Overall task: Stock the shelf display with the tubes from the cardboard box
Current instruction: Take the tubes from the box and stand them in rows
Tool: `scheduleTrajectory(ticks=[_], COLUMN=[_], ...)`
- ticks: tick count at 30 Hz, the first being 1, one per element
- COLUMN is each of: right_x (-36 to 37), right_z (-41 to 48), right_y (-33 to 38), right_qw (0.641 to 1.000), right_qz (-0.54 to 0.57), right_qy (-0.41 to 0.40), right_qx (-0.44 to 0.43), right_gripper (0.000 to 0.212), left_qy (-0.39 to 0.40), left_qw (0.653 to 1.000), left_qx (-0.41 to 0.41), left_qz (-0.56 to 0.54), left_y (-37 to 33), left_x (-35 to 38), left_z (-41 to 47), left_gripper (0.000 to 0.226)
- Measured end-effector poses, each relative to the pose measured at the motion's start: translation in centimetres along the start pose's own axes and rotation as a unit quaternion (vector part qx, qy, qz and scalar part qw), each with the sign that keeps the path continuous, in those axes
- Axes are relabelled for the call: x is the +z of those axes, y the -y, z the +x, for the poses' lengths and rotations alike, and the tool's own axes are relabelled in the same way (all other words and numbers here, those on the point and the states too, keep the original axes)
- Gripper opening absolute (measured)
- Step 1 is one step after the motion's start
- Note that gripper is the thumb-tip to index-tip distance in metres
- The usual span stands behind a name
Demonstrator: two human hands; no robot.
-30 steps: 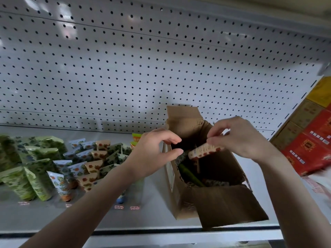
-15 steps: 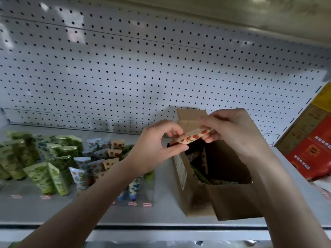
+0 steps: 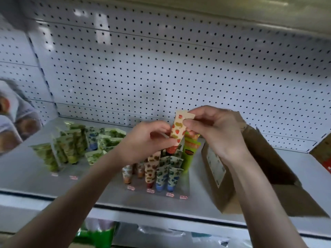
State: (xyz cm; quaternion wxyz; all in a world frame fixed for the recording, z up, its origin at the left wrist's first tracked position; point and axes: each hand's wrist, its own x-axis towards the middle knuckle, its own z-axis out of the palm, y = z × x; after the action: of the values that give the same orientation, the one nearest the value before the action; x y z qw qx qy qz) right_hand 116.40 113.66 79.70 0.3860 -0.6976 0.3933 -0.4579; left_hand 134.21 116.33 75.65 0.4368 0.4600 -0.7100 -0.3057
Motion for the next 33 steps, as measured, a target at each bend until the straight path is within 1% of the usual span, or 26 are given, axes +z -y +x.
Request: scheduleTrajectory(ticks=[2,5,11,15,18,21,26,31,33], right_x=[1.5,3.3,5.8,6.5,6.5,6.1,5.1,4.3,3.9], right_z=[0.0,-0.2,-0.9,-1.1,-1.1,-1.5,-2.4,-3.4,-3.7], right_y=[-0.1,-0.5,-0.9,-0.4,-0.2,-0.2,-0.4,-1.0,-1.5], right_qw=[1.000,1.000,1.000,1.000,1.000,1.000,0.999,0.998,0.998], right_qz=[0.006,0.005,-0.017,-0.023,-0.008,-0.004,0.036,0.049,0.048], right_qy=[0.013,0.022,0.007,-0.011,-0.025,-0.014,0.000,-0.008,-0.012], right_qx=[0.000,0.006,0.004,-0.013,-0.011,0.003,0.029,0.033,0.040], right_gripper=[0.012,0.011,0.011,0.020,0.021,0.017,0.011,0.020,0.021], left_qy=[-0.020,-0.037,-0.069,-0.082,-0.087,-0.076,-0.052,-0.017,0.000], left_qw=[1.000,0.999,0.995,0.994,0.993,0.994,0.994,0.996,0.998], left_qx=[0.007,0.024,0.038,0.043,0.047,0.054,0.058,0.042,0.032], left_qz=[-0.021,-0.025,-0.058,-0.061,-0.064,-0.062,-0.079,-0.079,-0.060], left_y=[0.4,0.6,1.2,1.3,1.2,1.2,1.3,1.4,1.4], left_x=[-1.2,-2.6,-4.2,-4.6,-4.8,-4.7,-3.8,-2.6,-2.4], left_z=[-0.7,-1.5,-2.5,-2.6,-2.4,-2.2,-1.6,-1.6,-1.7], left_gripper=[0.023,0.016,0.012,0.008,0.008,0.008,0.013,0.011,0.013])
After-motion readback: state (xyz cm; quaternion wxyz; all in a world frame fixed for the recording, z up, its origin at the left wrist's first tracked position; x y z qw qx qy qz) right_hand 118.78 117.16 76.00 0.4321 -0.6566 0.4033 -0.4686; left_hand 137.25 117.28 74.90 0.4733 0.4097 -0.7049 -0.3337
